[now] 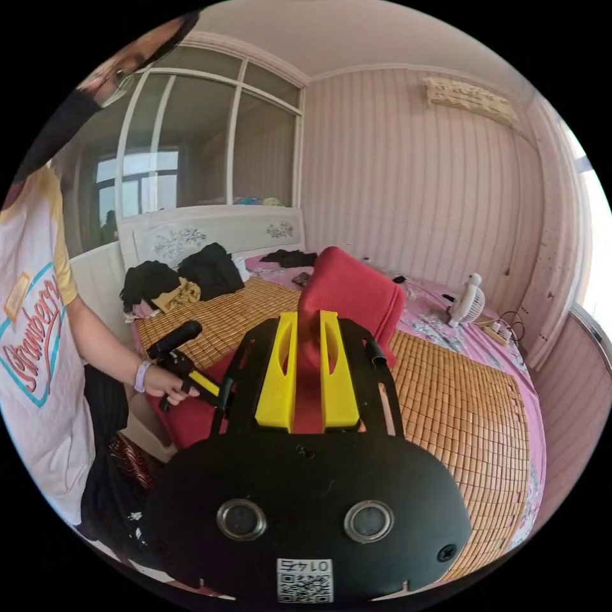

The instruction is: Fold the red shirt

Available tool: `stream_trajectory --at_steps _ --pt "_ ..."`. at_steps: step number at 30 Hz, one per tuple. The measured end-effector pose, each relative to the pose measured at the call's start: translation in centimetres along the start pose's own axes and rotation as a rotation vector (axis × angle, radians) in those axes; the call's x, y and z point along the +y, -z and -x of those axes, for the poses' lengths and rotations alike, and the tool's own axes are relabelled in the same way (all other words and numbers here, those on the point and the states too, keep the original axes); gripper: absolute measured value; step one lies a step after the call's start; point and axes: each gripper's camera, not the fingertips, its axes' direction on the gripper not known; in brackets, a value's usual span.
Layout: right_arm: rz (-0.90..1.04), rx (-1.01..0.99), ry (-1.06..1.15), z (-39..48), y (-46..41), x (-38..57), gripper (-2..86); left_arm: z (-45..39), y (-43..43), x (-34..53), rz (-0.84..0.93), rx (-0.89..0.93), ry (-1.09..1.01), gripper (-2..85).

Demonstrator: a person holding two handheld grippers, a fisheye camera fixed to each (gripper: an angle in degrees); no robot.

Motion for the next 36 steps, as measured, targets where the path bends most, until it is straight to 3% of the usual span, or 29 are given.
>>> stream_trajectory --at_steps 5,10,16,21,25,29,33,36 --pt "0.269 -0.224 -0.132 1.7 -7.7 6.2 9.0 3.1 9.4 4.8 -0.087 -0.192 0.053 -0.5" --pt "0.357 -0.151 -0.091 0.6 -10.3 7.1 9.4 4.8 11.5 5.8 -0.030 -0.302 0.025 -0.3" --pt "0.312 -0.182 -0.165 -3.9 -14.1 4.4 9.3 5.4 7.1 -0.4 -0.058 -0.208 -0.086 2.7" --pt "0.356 -0.157 -0.190 -3.8 -17.9 4.7 10.4 7.0 -1.6 -5.7 0.086 -0.279 -0.042 4.5" --pt "0.422 -0.021 -0.375 -6.1 -20.0 5.9 9.8 6.1 -4.0 -6.2 0.169 -0.364 -0.114 2.5" --pt "0.431 -0.231 -0.496 -7.9 -21.0 6.7 5.9 4.9 -2.5 -5.1 0.173 -0.379 -0.261 0.2" --pt "0.338 -0.475 -0.433 -7.2 -17.9 6.1 1.2 4.7 1.8 -2.1 0.139 -0.141 -0.293 2.7" --pt "0.407 -0.648 -0.302 -4.3 -15.8 6.5 4.1 6.2 4.3 1.9 0.220 -0.030 -0.232 4.5"
